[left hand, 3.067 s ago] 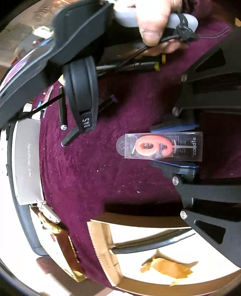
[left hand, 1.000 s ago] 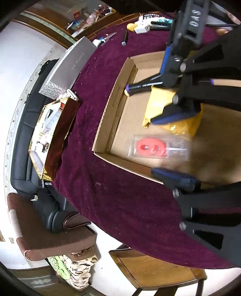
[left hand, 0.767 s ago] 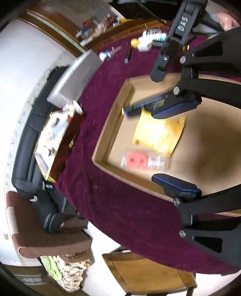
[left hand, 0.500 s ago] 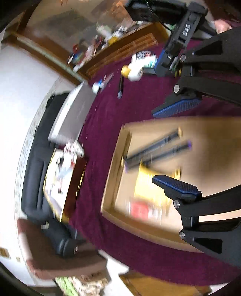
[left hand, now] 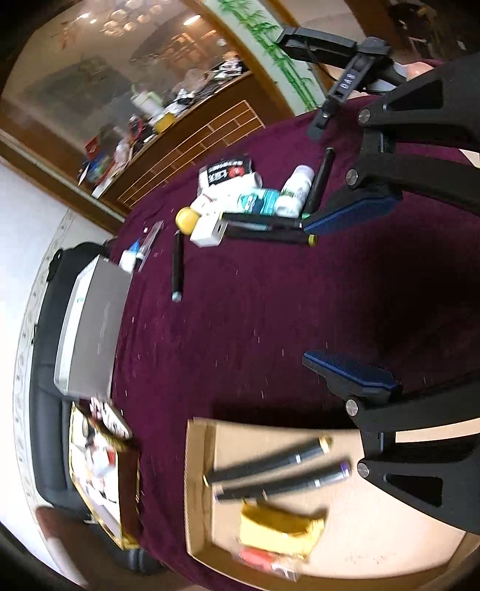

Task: Organize objects
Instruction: 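Grasp two yellow-capped black markers together with the left gripper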

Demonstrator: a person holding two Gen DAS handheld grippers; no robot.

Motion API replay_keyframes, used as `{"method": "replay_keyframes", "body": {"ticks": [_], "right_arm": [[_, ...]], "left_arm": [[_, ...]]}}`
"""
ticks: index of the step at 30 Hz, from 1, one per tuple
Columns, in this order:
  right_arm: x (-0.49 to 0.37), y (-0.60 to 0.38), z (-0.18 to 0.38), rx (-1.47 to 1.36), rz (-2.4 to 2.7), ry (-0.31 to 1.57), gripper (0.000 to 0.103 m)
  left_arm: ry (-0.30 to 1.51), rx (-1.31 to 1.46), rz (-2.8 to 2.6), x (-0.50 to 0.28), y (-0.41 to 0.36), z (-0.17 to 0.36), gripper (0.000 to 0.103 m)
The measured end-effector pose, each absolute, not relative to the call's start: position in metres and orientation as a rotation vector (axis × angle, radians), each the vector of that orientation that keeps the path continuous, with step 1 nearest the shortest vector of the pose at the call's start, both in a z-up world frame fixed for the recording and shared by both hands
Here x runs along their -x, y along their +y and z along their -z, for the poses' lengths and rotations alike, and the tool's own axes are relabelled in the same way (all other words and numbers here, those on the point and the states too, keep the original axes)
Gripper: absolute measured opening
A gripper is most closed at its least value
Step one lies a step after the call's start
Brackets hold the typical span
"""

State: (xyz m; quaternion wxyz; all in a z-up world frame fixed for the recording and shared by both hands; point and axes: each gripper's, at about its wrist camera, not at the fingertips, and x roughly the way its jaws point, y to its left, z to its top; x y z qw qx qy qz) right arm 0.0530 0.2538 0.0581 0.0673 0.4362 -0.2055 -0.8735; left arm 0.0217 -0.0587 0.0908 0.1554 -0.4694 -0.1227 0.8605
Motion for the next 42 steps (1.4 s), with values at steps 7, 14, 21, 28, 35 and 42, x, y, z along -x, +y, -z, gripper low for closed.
{"method": "replay_keyframes", "body": {"ticks": [7, 14, 21, 28, 35, 42], "right_arm": [[-0.039, 0.301, -0.050, -1.221, 2.700, -0.831, 0.068], [-0.029, 0.324, -0.034, -1.169, 2.705, -0.989, 0.068], [-0.027, 0.337, -0.017, -1.153, 2.677, -1.095, 0.068], [-0.026, 0.328, -0.019, -1.170, 2.707, -1.014, 0.076], [-0.024, 0.324, -0.019, -1.178, 2.719, -0.979, 0.079], [-0.024, 0.324, -0.019, -1.178, 2.721, -0.974, 0.079]], "left_arm": [[-0.306, 1.372, -2.437, -0.013, -0.024, -0.082, 0.058], [-0.294, 1.367, -2.446, 0.001, -0.014, -0.080, 0.058], [-0.241, 1.354, -2.442, 0.016, 0.000, -0.068, 0.058], [-0.045, 1.364, -2.446, 0.035, 0.043, -0.046, 0.058], [0.170, 1.358, -2.462, 0.055, 0.081, -0.025, 0.058], [0.212, 1.472, -2.495, 0.064, 0.069, -0.013, 0.031]]}}
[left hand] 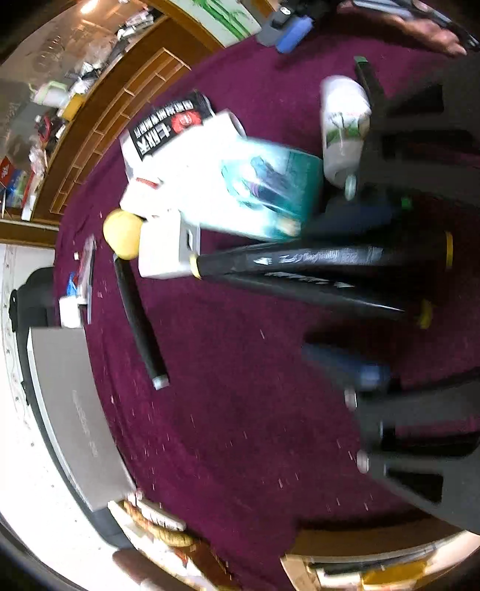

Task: Organize objects
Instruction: 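Grasp two yellow-capped black markers together with the left gripper, then grasp the yellow-capped marker lying on the table with the right gripper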

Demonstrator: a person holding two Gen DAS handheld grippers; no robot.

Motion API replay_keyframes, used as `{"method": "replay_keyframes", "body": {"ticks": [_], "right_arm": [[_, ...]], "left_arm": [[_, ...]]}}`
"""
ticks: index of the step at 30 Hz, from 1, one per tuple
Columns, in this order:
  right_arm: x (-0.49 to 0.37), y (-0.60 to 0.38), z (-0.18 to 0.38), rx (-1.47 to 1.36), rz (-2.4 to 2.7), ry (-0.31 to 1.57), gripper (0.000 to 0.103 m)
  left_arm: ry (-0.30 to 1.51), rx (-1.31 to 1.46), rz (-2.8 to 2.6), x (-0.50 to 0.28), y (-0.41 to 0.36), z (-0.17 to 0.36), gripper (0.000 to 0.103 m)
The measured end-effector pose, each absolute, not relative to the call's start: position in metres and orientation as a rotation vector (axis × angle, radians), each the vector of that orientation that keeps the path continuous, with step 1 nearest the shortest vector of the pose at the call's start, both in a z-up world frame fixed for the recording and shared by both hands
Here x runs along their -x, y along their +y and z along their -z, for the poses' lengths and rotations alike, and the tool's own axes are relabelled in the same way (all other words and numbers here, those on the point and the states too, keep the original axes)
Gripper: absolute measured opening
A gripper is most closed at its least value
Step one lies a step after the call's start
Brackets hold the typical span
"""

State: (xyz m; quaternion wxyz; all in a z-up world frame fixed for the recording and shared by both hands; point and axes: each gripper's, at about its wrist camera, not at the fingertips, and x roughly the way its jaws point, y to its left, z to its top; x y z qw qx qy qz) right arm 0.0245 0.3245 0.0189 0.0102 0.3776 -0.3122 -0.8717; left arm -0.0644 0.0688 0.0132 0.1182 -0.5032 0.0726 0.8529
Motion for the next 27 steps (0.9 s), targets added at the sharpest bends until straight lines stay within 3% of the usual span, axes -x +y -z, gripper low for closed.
{"method": "replay_keyframes", "body": {"ticks": [7, 11, 15, 18, 27], "right_arm": [[-0.024, 0.325, -0.019, -1.177, 2.716, -0.977, 0.080], [-0.023, 0.323, -0.019, -1.181, 2.721, -0.965, 0.081], [-0.023, 0.321, -0.020, -1.188, 2.732, -0.945, 0.081], [-0.022, 0.319, -0.020, -1.194, 2.741, -0.924, 0.082], [-0.021, 0.316, -0.021, -1.207, 2.757, -0.891, 0.083]], "left_arm": [[0.014, 1.534, -2.401, 0.044, 0.026, -0.019, 0.030], [-0.003, 1.492, -2.414, 0.048, 0.022, -0.026, 0.030], [-0.166, 1.437, -2.411, 0.061, 0.011, -0.032, 0.030], [-0.152, 1.455, -2.440, 0.075, 0.009, -0.027, 0.030], [0.131, 1.477, -2.504, 0.089, 0.034, -0.011, 0.030]]}}
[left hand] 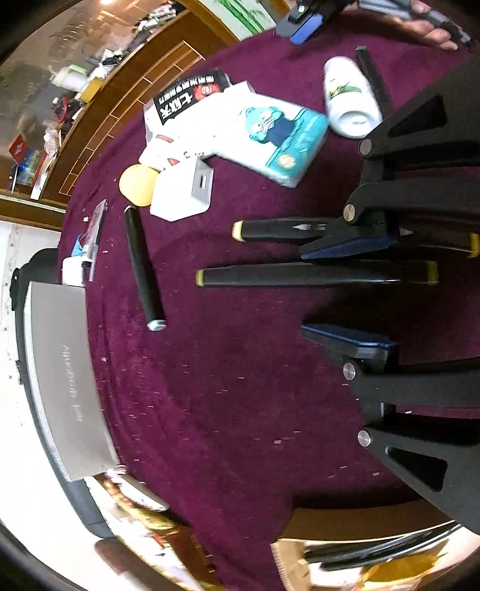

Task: Organize objects
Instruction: 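Grasp the yellow-capped marker lying on the table with the right gripper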

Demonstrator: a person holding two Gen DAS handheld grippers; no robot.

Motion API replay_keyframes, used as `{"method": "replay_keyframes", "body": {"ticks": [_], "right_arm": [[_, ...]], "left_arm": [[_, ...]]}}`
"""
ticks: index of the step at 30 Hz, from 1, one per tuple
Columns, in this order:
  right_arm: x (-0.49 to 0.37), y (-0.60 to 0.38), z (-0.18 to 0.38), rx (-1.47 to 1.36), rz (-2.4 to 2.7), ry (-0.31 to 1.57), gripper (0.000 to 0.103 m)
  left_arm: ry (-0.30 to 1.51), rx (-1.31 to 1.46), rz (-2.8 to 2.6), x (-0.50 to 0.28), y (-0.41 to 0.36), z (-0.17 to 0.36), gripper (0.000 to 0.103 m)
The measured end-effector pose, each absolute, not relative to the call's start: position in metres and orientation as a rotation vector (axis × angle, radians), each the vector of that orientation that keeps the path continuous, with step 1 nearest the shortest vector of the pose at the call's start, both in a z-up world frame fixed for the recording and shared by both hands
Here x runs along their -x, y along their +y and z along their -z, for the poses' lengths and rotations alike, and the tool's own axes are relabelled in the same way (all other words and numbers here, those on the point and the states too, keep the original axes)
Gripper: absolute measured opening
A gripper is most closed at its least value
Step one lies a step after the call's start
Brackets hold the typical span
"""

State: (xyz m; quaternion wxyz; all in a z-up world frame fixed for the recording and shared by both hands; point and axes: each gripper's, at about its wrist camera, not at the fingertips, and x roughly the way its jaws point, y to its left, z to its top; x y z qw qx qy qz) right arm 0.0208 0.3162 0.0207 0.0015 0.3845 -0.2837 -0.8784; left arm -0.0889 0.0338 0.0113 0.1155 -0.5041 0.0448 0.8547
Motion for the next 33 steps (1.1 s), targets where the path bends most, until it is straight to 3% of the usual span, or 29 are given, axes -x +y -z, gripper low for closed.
{"method": "replay_keyframes", "body": {"ticks": [5, 10, 11, 12, 15, 21, 26, 33], "right_arm": [[-0.020, 0.312, -0.021, -1.223, 2.779, -0.846, 0.083], [-0.019, 0.308, -0.021, -1.240, 2.806, -0.790, 0.083], [-0.019, 0.308, -0.022, -1.246, 2.807, -0.784, 0.083], [-0.018, 0.308, -0.022, -1.256, 2.808, -0.778, 0.083], [-0.023, 0.296, -0.039, -1.306, 2.828, -0.693, 0.083], [-0.025, 0.215, -0.097, -1.131, 2.584, -0.551, 0.083], [0.015, 0.149, -0.074, -1.318, 2.360, -0.533, 0.083], [0.042, 0.098, -0.040, -1.509, 2.401, -0.407, 0.079]], "left_arm": [[0.217, 1.410, -2.562, 0.091, 0.044, -0.010, 0.035], [0.149, 1.400, -2.533, 0.089, 0.033, -0.010, 0.034], [0.153, 1.404, -2.520, 0.086, 0.032, -0.011, 0.026], [0.137, 1.405, -2.500, 0.082, 0.029, -0.013, 0.011], [0.073, 1.378, -2.501, 0.065, 0.013, -0.024, 0.011], [-0.146, 1.290, -2.518, 0.025, -0.028, -0.053, 0.011], [-0.228, 1.259, -2.533, -0.011, -0.055, -0.064, 0.012], [-0.217, 1.422, -2.485, -0.019, -0.050, -0.027, 0.011]]}}
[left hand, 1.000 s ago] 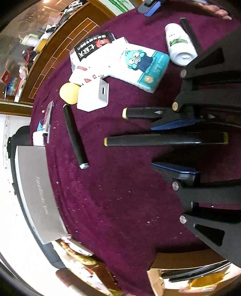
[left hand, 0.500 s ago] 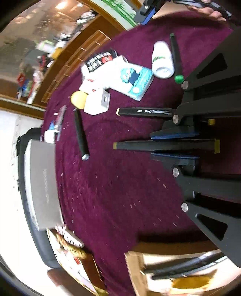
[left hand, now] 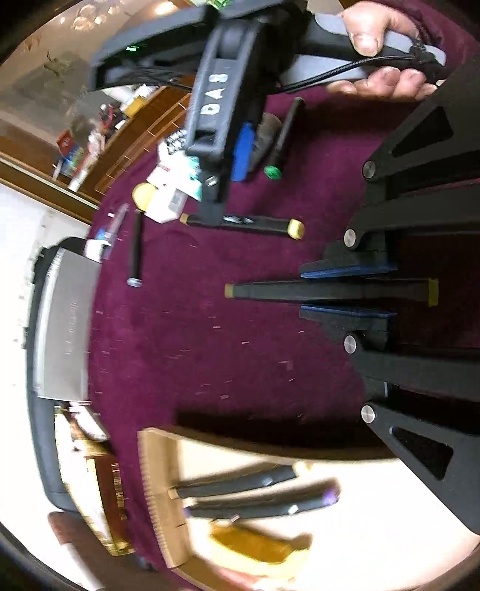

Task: Organize objects
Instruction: 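Grasp the yellow-capped marker lying on the table with the right gripper, then carry the marker into the tray with the left gripper while the right gripper places its marker there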

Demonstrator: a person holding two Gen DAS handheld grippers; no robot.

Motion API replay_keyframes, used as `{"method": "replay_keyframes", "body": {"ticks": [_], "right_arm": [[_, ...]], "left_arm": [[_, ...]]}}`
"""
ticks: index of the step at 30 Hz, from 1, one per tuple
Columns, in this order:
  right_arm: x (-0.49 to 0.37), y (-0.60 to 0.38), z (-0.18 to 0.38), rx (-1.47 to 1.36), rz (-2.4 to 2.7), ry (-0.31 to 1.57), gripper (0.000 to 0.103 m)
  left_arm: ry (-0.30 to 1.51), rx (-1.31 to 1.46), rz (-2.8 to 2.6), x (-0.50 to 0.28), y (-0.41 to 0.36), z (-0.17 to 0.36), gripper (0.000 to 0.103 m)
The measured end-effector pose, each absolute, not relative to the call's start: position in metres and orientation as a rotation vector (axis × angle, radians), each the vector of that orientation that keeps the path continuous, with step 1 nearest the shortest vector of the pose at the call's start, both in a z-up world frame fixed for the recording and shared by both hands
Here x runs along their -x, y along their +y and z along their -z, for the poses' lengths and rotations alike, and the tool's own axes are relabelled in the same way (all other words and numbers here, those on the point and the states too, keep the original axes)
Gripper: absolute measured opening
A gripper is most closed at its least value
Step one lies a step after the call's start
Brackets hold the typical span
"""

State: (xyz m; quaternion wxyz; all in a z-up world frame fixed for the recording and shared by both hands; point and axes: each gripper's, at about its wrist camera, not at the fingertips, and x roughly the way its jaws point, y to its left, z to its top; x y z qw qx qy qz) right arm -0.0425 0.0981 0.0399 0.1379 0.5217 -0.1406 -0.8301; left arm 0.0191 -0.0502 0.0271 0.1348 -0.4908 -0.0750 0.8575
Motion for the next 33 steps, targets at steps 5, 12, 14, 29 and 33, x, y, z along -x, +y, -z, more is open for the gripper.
{"method": "replay_keyframes", "body": {"ticks": [5, 12, 14, 29, 33], "right_arm": [[0.050, 0.082, -0.028, -1.597, 2.454, -0.280, 0.069], [0.047, 0.060, -0.030, -1.539, 2.611, 0.034, 0.021], [0.042, 0.068, -0.031, -1.522, 2.583, -0.032, 0.012], [0.005, 0.079, -0.081, -1.322, 2.488, -0.299, 0.013], [-0.001, 0.042, -0.101, -1.277, 2.396, -0.297, 0.013]], "left_arm": [[-0.209, 1.440, -2.524, -0.015, -0.035, -0.012, 0.012], [-0.260, 1.369, -2.528, -0.017, -0.035, -0.007, 0.012], [-0.310, 1.366, -2.497, -0.020, -0.042, -0.008, 0.012], [-0.511, 1.140, -2.601, -0.084, -0.126, -0.070, 0.012], [-0.558, 1.121, -2.701, -0.094, -0.180, -0.086, 0.012]]}}
